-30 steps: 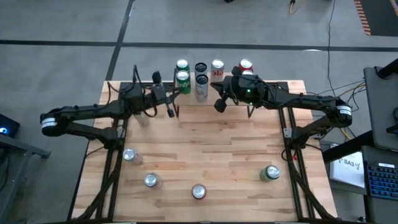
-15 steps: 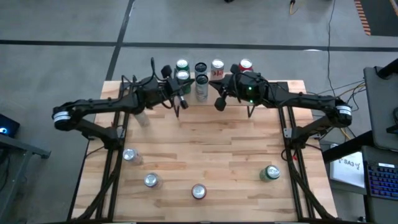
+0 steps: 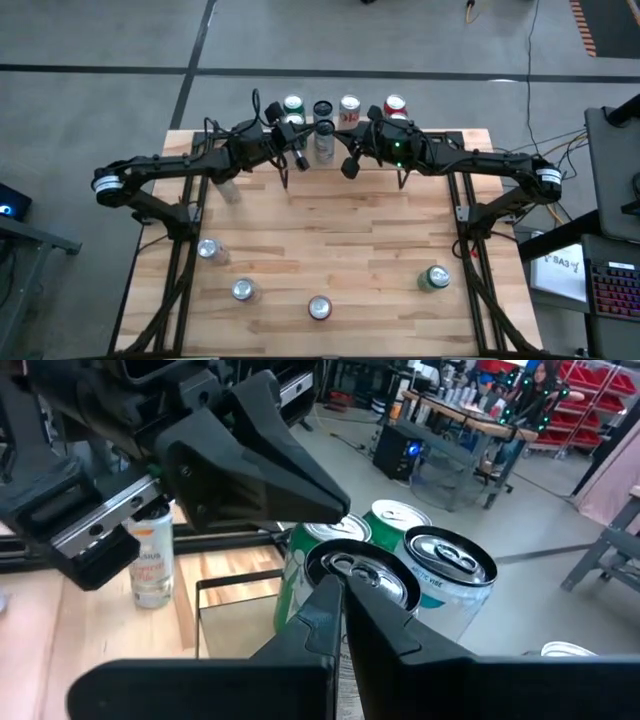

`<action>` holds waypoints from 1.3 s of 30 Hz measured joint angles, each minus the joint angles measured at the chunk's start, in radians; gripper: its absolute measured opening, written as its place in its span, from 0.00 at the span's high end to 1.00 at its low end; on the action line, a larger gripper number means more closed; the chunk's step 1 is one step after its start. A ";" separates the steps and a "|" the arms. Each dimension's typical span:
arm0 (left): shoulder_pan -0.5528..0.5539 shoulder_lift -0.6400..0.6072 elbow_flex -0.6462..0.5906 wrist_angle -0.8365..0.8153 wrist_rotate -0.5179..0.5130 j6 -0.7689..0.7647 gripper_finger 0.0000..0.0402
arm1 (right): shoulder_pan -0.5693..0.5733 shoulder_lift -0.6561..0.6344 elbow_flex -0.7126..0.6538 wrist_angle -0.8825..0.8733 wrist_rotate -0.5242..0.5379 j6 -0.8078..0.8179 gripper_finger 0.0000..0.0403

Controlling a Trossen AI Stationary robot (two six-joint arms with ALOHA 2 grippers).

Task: Place canned beverage on shelf
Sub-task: Put the white blue soda can on the shelf aligned with the other white blue soda can

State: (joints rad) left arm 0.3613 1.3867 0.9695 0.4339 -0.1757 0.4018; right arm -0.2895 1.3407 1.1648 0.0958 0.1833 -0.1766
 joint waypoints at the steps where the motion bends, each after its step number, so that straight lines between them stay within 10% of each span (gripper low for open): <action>1: 0.001 -0.001 0.000 0.000 -0.001 0.000 1.00 | -0.002 0.000 0.000 0.003 0.000 0.000 0.98; 39: -0.001 0.003 -0.002 -0.042 0.002 -0.065 1.00 | -0.012 0.045 -0.007 0.067 0.004 0.010 0.98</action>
State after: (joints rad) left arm 0.3599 1.3899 0.9672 0.3917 -0.1741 0.3366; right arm -0.3019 1.3861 1.1580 0.1624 0.1875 -0.1666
